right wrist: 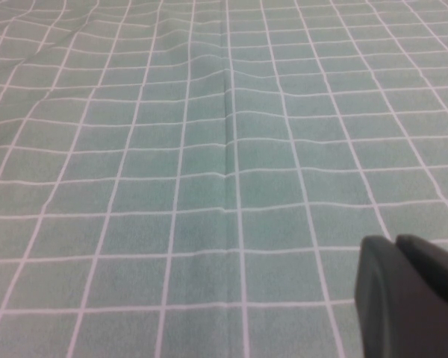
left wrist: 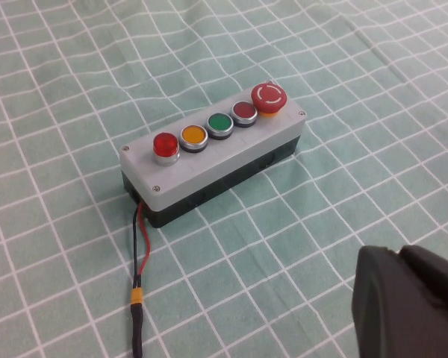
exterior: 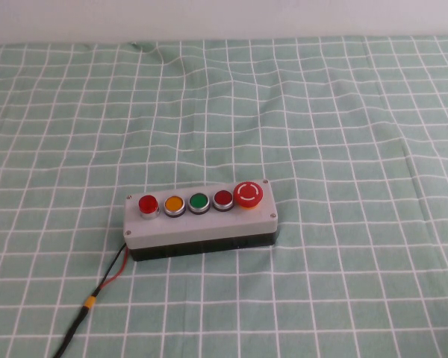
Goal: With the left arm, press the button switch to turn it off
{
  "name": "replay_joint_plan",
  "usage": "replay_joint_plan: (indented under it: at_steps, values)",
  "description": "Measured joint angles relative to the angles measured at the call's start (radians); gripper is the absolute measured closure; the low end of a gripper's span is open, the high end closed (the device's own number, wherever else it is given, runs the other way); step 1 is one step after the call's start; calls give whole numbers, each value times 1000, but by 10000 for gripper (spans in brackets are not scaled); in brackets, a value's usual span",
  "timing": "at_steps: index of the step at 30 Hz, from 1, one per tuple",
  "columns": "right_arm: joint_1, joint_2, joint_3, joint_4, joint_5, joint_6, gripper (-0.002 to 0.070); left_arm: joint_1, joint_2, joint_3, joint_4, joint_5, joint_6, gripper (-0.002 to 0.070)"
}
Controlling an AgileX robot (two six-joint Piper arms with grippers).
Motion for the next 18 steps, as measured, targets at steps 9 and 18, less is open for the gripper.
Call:
replay_joint_plan:
  at_steps: [9, 18]
  values:
    - [0, 0, 0, 0, 0, 0, 694, 0, 0, 1, 0, -46, 0, 677]
    - [0, 0, 0, 0, 0, 0, 694, 0, -34, 126, 6, -321, 8, 677]
